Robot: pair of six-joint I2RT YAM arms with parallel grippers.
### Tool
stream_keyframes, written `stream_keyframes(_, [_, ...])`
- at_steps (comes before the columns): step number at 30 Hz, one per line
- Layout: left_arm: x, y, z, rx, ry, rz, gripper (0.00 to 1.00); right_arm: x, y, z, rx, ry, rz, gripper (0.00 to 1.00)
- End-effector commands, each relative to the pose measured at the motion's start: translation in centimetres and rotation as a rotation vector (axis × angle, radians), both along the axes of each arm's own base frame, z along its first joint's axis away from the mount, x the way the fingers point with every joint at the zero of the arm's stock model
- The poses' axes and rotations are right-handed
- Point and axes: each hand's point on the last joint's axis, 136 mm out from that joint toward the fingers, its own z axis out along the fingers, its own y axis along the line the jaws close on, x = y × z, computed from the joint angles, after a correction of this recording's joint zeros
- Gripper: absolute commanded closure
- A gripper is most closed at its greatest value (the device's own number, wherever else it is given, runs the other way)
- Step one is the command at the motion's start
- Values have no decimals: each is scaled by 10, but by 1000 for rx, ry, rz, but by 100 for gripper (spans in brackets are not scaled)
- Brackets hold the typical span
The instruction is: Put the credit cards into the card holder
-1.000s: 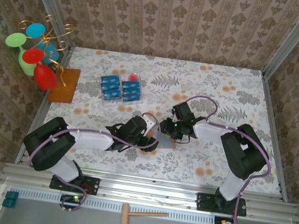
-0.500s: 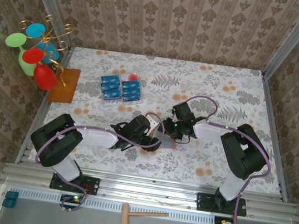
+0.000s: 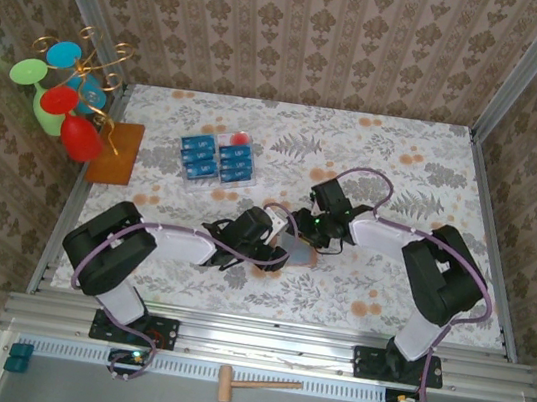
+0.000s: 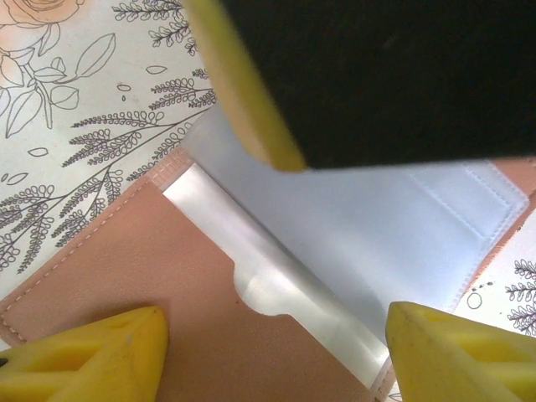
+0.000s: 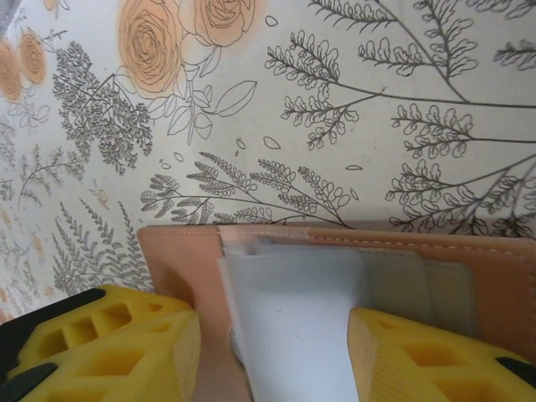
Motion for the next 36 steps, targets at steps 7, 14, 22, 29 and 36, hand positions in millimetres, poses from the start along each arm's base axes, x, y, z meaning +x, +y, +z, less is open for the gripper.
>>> stream_keyframes(7, [-1, 2, -13, 18, 38, -6, 31, 2, -17, 21, -15, -33, -25, 48])
stream_keyframes(14, [-1, 3, -15, 16, 44, -1, 31, -2, -22, 16, -21, -25, -34, 48])
stream_keyframes(22, [0, 3, -10, 2, 35, 1, 30, -6, -26, 3, -38, -6, -26, 48])
stream_keyframes(29, [1, 1, 5, -29, 10, -4, 26, -8, -18, -10, -2, 26, -26, 49])
stream_keyframes(36, [0, -2, 12, -47, 7, -13, 23, -9, -9, -16, 14, 40, -20, 50])
